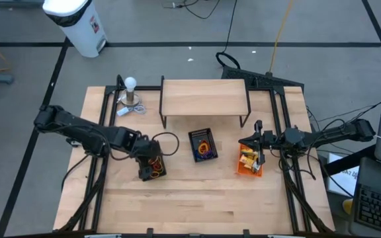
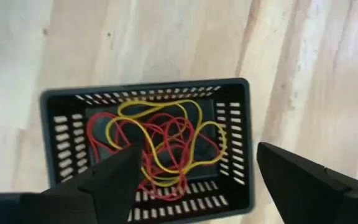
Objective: Pick & Place Office Desk Supplies
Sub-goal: Put the left black bin with the rubber bands on the shelf
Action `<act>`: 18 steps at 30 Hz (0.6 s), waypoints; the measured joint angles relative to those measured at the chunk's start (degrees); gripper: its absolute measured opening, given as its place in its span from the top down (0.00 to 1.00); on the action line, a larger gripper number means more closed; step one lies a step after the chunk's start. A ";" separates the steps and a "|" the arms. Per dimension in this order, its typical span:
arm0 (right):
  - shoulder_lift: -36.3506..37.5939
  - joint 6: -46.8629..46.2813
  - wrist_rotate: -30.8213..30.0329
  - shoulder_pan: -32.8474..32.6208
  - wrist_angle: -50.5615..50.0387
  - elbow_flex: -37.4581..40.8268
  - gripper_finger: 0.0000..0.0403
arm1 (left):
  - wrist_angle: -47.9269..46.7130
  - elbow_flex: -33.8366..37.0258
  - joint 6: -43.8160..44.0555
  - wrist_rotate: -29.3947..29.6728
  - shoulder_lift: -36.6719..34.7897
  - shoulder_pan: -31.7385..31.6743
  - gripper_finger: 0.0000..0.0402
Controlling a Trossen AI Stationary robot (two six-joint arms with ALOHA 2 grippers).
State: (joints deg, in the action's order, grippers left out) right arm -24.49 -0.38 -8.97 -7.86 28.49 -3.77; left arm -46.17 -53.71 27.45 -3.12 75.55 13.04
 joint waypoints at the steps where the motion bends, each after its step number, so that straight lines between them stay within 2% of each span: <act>1: 0.00 0.00 0.00 0.02 0.00 0.01 1.00 | 0.00 -0.04 0.97 -0.22 0.02 0.44 0.22; 10: 0.00 -0.24 0.00 0.01 -0.02 0.00 1.00 | 7.39 -0.20 5.71 -1.94 4.43 7.38 0.30; 18: -0.15 -1.81 0.00 0.02 -1.20 0.01 1.00 | 6.59 -0.35 7.68 -4.47 12.72 9.33 0.31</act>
State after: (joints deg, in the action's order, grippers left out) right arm -24.64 -2.19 -8.97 -7.84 27.29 -3.76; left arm -39.58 -54.06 35.13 -7.59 88.27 22.37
